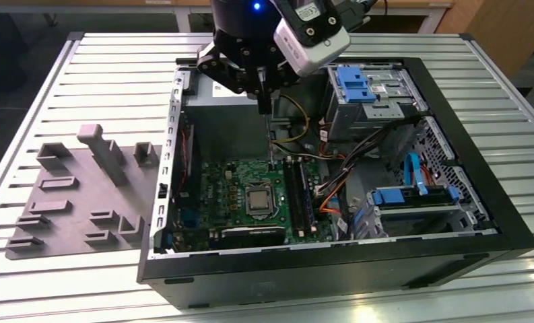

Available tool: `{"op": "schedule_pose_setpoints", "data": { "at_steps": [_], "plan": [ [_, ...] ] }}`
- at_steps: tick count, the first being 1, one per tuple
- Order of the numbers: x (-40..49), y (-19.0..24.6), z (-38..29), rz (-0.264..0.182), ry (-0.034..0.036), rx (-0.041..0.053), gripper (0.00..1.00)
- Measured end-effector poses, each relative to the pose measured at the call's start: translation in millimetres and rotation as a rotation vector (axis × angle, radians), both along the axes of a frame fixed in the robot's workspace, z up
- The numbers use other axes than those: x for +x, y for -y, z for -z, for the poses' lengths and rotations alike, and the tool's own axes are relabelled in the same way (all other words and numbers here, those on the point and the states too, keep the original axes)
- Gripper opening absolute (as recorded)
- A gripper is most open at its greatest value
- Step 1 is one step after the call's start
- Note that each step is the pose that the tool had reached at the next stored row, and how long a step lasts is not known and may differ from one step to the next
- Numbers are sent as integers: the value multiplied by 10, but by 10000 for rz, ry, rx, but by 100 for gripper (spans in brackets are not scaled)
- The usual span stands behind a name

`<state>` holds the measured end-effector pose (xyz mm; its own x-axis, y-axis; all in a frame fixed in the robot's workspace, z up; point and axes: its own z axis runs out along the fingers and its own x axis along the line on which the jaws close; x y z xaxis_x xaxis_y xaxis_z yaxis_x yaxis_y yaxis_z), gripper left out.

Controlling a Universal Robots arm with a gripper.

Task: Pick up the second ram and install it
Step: 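Insert the second ram into the second slot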

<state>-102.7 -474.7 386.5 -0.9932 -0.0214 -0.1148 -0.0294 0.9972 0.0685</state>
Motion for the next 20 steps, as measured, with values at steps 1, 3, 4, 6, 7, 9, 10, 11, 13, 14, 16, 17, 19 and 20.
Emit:
{"op": "schedule_pose_setpoints", "data": {
  "at_steps": [1,3,4,6,7,9,10,11,13,14,16,17,19,20],
  "plan": [
    [0,0,1,13,0,0,12],
    [0,0,1,40,0,0,12],
    [0,0,2,53,0,0,12],
    [0,0,3,76,0,-1,12],
    [0,0,3,93,0,0,12],
    [0,0,4,119,0,0,12],
    [0,0,5,133,0,0,12],
    [0,0,5,146,0,0,12],
    [0,0,6,174,0,0,12],
    [0,0,7,187,0,1,12],
    [0,0,7,213,0,0,12],
    [0,0,8,226,0,1,12],
    [0,0,9,253,0,0,12],
    [0,0,10,267,0,0,12]
  ]
}}
